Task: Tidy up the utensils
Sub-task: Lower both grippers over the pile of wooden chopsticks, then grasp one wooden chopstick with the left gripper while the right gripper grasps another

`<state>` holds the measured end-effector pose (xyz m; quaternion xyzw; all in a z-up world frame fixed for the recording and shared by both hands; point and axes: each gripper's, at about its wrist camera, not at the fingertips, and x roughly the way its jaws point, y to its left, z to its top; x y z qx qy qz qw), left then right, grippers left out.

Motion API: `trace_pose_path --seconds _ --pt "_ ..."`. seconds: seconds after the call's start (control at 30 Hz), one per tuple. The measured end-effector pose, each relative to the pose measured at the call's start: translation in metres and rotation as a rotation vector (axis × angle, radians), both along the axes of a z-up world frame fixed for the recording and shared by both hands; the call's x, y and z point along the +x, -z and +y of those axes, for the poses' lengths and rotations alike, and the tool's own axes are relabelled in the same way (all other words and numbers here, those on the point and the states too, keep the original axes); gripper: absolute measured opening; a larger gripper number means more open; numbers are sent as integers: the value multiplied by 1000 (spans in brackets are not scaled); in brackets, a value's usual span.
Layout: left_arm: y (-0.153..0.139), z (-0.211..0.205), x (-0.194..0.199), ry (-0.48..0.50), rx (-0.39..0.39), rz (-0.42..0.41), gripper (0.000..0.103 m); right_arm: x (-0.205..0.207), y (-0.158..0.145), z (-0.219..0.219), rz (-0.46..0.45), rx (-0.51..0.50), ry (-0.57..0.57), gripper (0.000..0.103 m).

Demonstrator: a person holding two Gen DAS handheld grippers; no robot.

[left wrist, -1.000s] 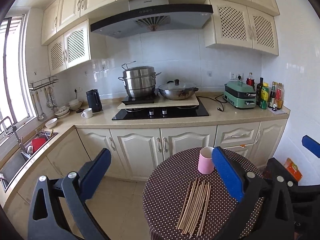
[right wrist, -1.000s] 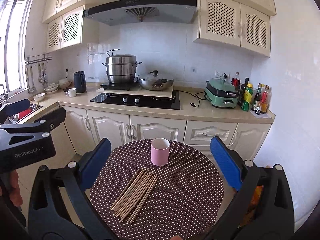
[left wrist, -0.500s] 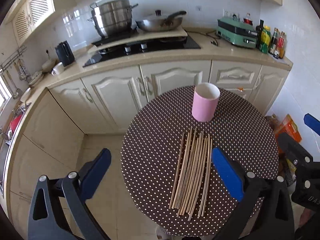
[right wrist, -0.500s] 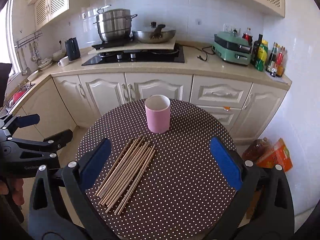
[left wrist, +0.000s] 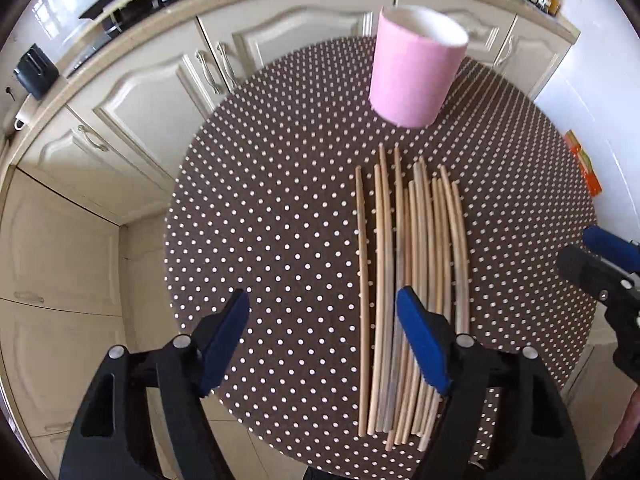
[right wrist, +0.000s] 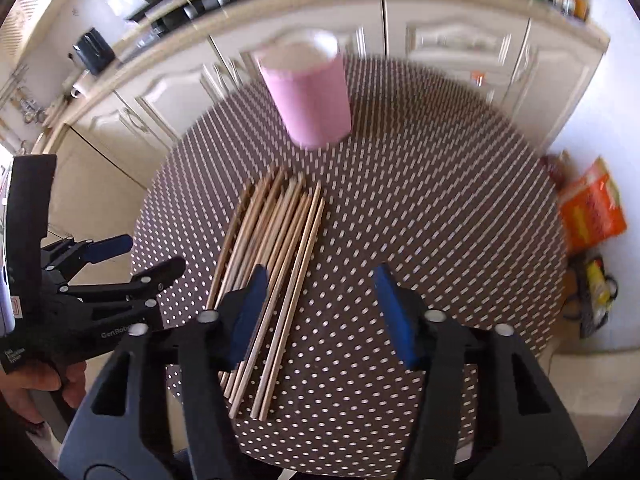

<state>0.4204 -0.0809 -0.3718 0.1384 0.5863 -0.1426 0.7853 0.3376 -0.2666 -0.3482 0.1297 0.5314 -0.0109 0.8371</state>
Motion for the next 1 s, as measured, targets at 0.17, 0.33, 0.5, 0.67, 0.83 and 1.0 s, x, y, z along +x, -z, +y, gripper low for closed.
trace_pose_path --seconds 0.17,0.33,0.5,0.67,0.83,1.0 --pt "33 -1 15 30 17 80 66 15 32 12 125 29 8 36" --pt "47 0 27 40 -1 124 65 26 53 21 200 49 1 36" --pt "60 -4 37 66 12 144 65 32 64 24 256 30 14 35" --pt "78 -4 47 69 8 175 64 42 81 32 289 30 26 34" --pt "92 -9 54 80 16 183 64 41 94 36 308 27 28 30" --pt "89 -17 57 87 33 186 64 43 94 30 321 40 41 29"
